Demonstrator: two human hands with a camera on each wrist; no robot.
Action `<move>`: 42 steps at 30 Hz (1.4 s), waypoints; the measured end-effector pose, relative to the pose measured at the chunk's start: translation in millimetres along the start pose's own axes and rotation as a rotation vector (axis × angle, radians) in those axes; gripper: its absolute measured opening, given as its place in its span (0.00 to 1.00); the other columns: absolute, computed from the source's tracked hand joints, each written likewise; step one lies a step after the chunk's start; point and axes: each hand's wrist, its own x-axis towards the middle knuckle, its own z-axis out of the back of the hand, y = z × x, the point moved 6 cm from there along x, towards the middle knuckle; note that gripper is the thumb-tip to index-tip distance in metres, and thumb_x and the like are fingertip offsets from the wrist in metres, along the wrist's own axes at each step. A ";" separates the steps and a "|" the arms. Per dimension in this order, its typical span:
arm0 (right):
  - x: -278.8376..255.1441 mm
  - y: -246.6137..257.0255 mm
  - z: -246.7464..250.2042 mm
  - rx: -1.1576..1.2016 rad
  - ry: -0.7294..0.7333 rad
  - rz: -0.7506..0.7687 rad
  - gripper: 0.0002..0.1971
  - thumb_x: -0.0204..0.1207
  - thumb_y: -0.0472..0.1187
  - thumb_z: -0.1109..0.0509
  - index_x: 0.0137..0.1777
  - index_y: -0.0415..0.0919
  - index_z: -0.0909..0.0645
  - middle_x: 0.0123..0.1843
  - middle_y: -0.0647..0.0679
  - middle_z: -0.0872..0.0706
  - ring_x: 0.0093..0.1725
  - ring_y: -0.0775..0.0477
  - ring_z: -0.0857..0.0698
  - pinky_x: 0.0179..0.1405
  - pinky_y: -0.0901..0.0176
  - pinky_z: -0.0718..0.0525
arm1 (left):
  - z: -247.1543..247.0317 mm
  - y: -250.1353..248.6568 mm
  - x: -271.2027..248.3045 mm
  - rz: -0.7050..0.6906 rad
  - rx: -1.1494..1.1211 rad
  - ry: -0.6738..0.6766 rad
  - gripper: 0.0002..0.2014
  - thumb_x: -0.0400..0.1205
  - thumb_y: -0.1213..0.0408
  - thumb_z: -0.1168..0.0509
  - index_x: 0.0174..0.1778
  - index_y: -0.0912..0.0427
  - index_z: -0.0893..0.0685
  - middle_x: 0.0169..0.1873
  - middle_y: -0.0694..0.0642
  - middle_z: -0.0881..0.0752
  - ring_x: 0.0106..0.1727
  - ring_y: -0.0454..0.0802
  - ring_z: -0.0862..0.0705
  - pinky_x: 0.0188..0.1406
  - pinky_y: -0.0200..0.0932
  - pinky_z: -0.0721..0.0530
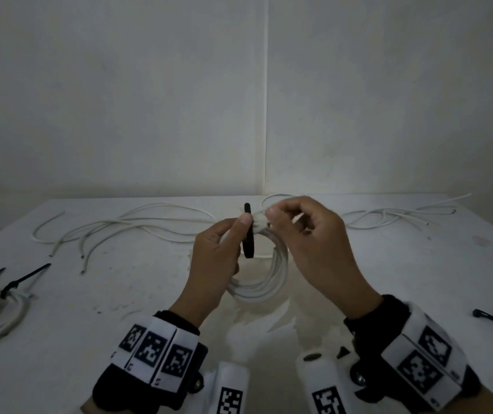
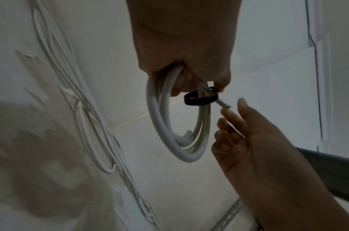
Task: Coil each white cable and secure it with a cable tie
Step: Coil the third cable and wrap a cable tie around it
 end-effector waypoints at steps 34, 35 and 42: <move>22.2 15.9 8.3 -0.042 0.148 0.035 0.10 0.78 0.32 0.35 0.37 0.43 0.26 0.32 0.51 0.20 0.22 0.55 0.19 0.26 0.58 0.15 | -34.7 -23.2 -23.3 -0.031 0.024 0.218 0.12 0.83 0.63 0.41 0.35 0.51 0.17 0.11 0.38 0.25 0.16 0.32 0.27 0.19 0.22 0.33; 22.8 15.4 8.3 -0.049 0.136 0.032 0.11 0.78 0.33 0.36 0.36 0.45 0.27 0.33 0.51 0.20 0.21 0.54 0.18 0.26 0.57 0.14 | -35.3 -24.3 -24.8 -0.048 0.026 0.214 0.12 0.83 0.64 0.41 0.36 0.50 0.17 0.11 0.37 0.25 0.18 0.30 0.25 0.20 0.21 0.32; 31.9 5.8 7.0 -0.036 0.065 -0.043 0.08 0.78 0.33 0.35 0.38 0.33 0.24 0.28 0.45 0.19 0.23 0.45 0.17 0.26 0.53 0.14 | -31.3 -29.3 -24.1 -0.123 0.103 0.207 0.15 0.83 0.65 0.42 0.31 0.47 0.19 0.23 0.51 0.23 0.19 0.28 0.25 0.22 0.21 0.31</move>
